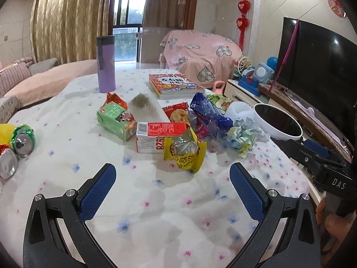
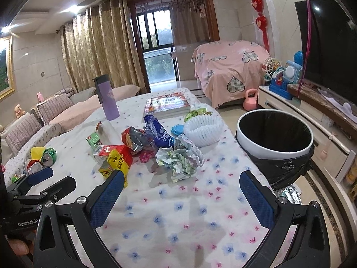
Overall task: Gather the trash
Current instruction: 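Move both tools toward the trash on the table, then grasp the yellow snack wrapper with the left tool while the right tool grasps crumpled paper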
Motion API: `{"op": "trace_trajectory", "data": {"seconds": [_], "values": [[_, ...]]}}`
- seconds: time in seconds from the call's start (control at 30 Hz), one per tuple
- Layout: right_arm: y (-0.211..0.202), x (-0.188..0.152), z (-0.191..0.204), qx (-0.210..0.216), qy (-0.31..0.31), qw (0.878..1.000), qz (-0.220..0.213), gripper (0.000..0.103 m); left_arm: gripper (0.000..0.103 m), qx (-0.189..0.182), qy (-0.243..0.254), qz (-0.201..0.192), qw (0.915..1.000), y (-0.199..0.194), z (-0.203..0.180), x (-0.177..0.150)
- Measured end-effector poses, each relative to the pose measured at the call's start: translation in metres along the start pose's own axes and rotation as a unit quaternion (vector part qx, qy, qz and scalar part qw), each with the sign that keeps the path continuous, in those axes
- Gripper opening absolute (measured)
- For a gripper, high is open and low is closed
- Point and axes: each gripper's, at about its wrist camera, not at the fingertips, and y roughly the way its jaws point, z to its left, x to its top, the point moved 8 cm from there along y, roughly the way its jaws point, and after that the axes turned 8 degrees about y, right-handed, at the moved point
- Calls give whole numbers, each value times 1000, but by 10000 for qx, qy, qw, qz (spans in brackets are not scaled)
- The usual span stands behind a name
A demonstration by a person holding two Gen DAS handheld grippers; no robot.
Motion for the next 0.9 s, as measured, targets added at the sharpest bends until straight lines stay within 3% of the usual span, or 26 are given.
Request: {"op": "trace_trajectory", "data": {"seconds": [0.3, 0.47, 0.53, 0.6, 0.63, 0.7, 0.77, 0.9], "values": [[41, 3, -18, -148, -184, 9990, 384, 103, 103, -133, -223, 502, 9984, 46, -1, 1], [70, 7, -23, -4, 34, 9975, 708, 100, 101, -165, -323, 754, 9965, 70, 0, -1], [81, 9, -25, 9, 39, 9966, 823, 97, 98, -239, -381, 825, 9956, 76, 0, -2], [92, 9, -26, 73, 101, 9958, 902, 93, 83, -310, -365, 908, 9947, 83, -2, -3], [98, 7, -26, 109, 161, 9952, 964, 84, 77, -338, -345, 940, 9944, 84, -4, -3], [109, 2, -32, 100, 162, 9928, 1183, 60, 43, -439, -260, 1009, 9936, 89, -8, -6], [111, -4, -33, 304, 350, 9898, 1348, 31, 26, -559, -202, 1095, 9922, 90, -14, -8], [102, -8, -36, 290, 314, 9903, 1320, 19, 16, -723, -81, 965, 9927, 80, -26, -4]]}}
